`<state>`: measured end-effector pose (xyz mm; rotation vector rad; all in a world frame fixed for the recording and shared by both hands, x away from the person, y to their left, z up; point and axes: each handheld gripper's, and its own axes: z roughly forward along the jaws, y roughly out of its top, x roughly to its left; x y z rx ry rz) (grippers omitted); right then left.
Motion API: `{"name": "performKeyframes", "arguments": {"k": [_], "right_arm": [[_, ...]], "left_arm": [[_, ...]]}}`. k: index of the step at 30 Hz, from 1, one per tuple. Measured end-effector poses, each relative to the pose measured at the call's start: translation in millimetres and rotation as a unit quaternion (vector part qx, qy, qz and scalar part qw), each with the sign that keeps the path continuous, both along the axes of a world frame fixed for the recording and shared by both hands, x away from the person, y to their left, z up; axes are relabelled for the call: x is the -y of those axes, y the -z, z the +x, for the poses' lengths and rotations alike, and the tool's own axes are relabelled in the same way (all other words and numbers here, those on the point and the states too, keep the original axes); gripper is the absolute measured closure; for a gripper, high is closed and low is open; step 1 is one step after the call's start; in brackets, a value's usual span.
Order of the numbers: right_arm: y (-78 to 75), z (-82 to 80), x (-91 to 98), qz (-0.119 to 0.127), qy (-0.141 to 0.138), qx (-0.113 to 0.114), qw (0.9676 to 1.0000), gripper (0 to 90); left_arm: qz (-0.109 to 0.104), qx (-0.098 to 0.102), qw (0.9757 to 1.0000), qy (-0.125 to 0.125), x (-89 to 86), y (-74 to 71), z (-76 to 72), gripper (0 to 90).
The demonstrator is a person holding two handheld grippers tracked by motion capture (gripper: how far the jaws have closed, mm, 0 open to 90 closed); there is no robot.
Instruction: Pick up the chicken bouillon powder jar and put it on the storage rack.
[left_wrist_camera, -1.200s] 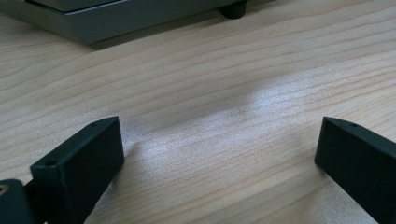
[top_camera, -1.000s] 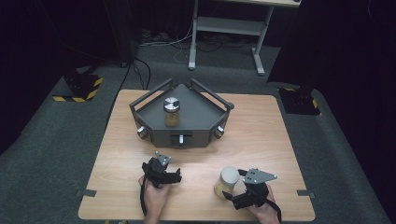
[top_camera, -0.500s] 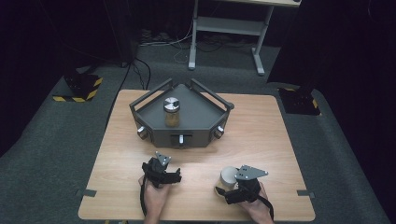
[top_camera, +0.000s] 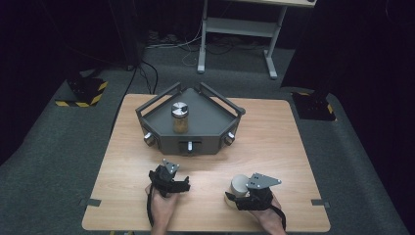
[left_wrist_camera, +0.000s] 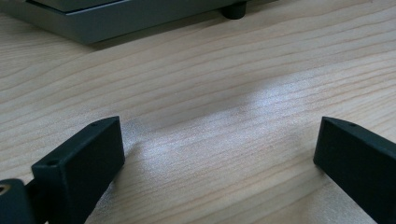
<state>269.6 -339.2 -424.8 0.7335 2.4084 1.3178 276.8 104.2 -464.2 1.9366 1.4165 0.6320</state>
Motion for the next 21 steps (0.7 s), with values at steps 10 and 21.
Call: {"name": "performKeyframes", "arguments": {"k": [10, 21], "right_arm": [[-0.9, 2.6, 0.9, 0.001, -0.003, -0.003, 1.0, 34.1], [-0.5, -0.1, -1.4, 0.001, -0.002, 0.001, 1.0, 34.6]], "left_arm": [[0.0, 0.0, 1.0, 0.0, 0.0, 0.0, -0.1, 1.9], [-0.001, 0.001, 1.0, 0.001, -0.5, 0.1, -0.1, 2.1]]}}
